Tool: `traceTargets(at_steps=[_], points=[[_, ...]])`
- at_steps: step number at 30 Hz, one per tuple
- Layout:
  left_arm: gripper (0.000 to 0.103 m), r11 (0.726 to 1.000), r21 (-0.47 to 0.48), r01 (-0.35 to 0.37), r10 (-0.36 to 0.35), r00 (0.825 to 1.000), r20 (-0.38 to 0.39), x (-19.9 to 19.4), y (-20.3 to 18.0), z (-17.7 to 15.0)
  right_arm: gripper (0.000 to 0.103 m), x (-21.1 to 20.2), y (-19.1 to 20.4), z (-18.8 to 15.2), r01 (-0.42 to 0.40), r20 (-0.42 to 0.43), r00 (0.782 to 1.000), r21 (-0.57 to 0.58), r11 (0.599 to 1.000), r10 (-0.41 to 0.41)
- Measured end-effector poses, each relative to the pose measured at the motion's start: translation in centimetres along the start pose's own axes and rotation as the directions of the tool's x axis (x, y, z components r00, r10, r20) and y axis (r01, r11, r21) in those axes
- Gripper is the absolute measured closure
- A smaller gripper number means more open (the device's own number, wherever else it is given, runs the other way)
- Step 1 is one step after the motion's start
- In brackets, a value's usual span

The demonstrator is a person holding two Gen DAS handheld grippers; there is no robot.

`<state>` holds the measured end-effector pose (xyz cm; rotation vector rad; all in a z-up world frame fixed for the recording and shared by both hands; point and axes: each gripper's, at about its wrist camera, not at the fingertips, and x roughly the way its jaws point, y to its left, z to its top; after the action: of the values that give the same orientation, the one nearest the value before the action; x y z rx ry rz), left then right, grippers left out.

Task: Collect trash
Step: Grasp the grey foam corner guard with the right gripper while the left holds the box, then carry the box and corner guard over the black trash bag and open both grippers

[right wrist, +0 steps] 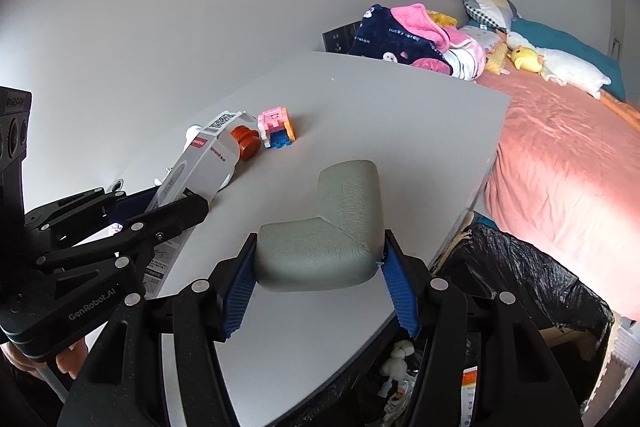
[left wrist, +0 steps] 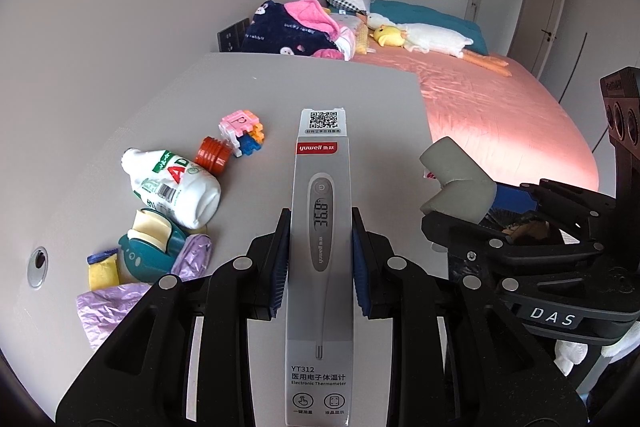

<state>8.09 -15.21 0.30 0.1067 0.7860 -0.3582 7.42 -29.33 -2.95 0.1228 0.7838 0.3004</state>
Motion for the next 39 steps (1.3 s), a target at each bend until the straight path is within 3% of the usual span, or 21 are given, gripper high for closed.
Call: traceTargets(at_steps=[25,39], points=[[0.076,0.990,0.084,0.110,-0.109,0.994,-0.014,-1.3,-8.7,-2.4,0.042,-8.0,-4.9,-5.5,0.078,0.074,0.994,0.105,0.991,-0.086],[0.076,0.968,0.156,0.196,-0.186,0.980,-0.075,0.4,-13.9,-2.8,0.042,-11.0,-9.5,-7.0,0.150,0.093,0.981,0.197,0.969,-0.170]])
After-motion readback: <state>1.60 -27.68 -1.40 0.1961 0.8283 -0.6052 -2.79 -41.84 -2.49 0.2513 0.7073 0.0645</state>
